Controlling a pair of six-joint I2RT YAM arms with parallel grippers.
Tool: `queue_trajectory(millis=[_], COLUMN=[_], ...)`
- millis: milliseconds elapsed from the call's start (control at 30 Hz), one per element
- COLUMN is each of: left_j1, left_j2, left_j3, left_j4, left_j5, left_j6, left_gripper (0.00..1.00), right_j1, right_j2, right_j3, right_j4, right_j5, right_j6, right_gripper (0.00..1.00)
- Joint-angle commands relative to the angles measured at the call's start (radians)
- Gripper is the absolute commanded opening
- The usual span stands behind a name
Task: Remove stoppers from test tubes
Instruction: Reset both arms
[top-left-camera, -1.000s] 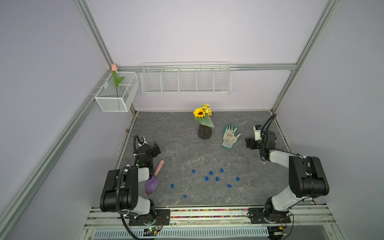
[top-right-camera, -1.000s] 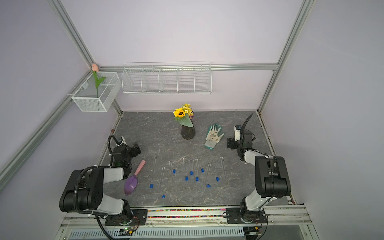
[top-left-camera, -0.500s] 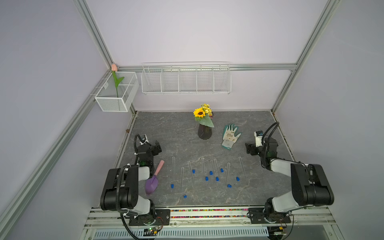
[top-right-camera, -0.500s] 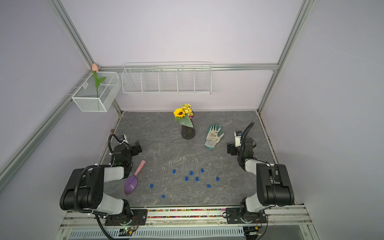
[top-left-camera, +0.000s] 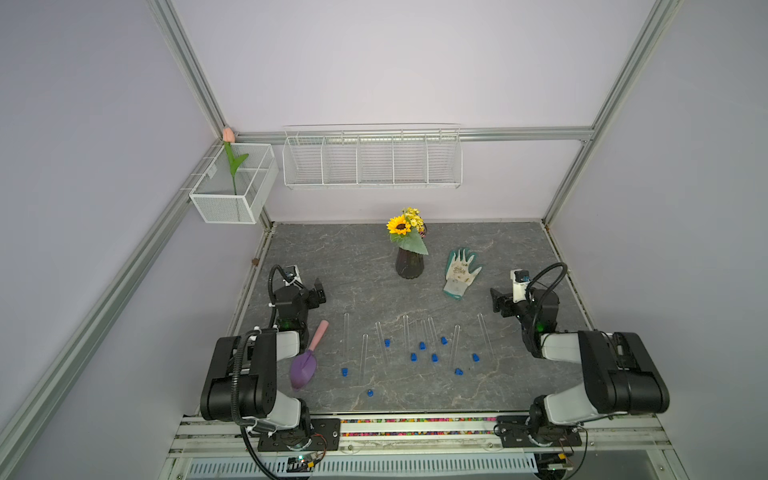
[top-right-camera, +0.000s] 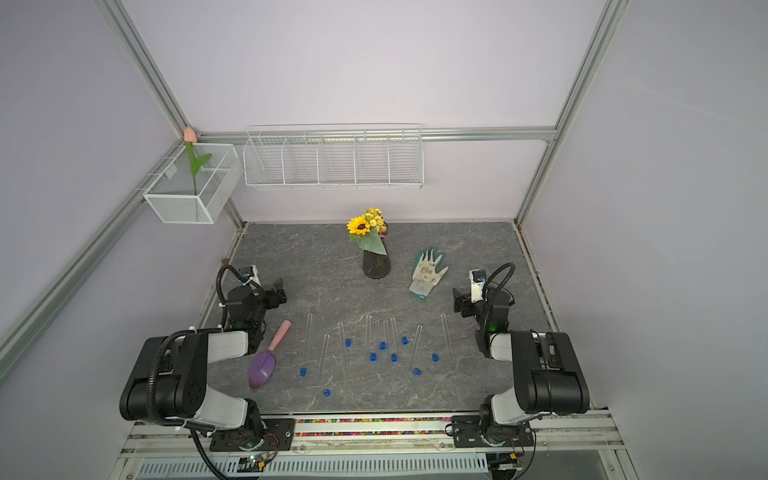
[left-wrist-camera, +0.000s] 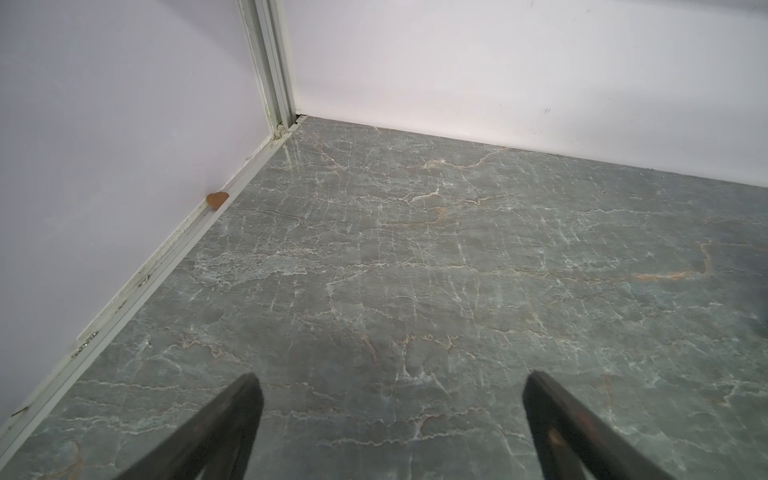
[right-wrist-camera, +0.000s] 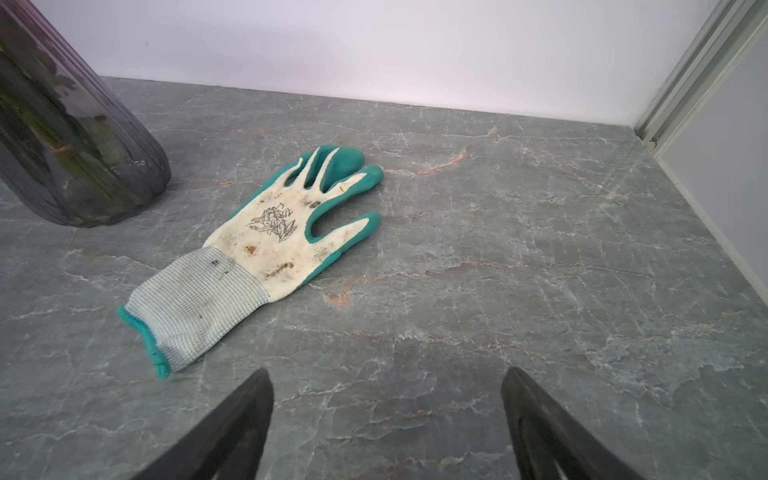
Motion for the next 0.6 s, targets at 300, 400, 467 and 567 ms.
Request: queue_trajectory(millis=[300,400,467,567], left_j1=[-0.033,-0.033,-0.033,-0.033], left_j2=[0.013,0.012,0.012,0.012], left_j3=[0.029,0.028,0.028,0.028], left_j4=[-0.012,-0.010,-0.010,-0.009], left_j5=[-0.065,-0.064,-0.063,-0.065], left_j6=[0.029,0.028,0.027,0.028], left_gripper=[0.99,0.99,0.99,0.99], right_j1=[-0.006,-0.007,-0.010,-0.006], right_j2=[0.015,0.017,0.013,0.016], right_j3=[0.022,0.026,0.032,0.028], right_j4=[0.029,0.028,0.008,0.021], right_j5=[0.097,0.095,0.089,0.099], right_j6=[0.040,0.041,0.040,0.037], right_gripper=[0.89,0.89,0.88,0.89])
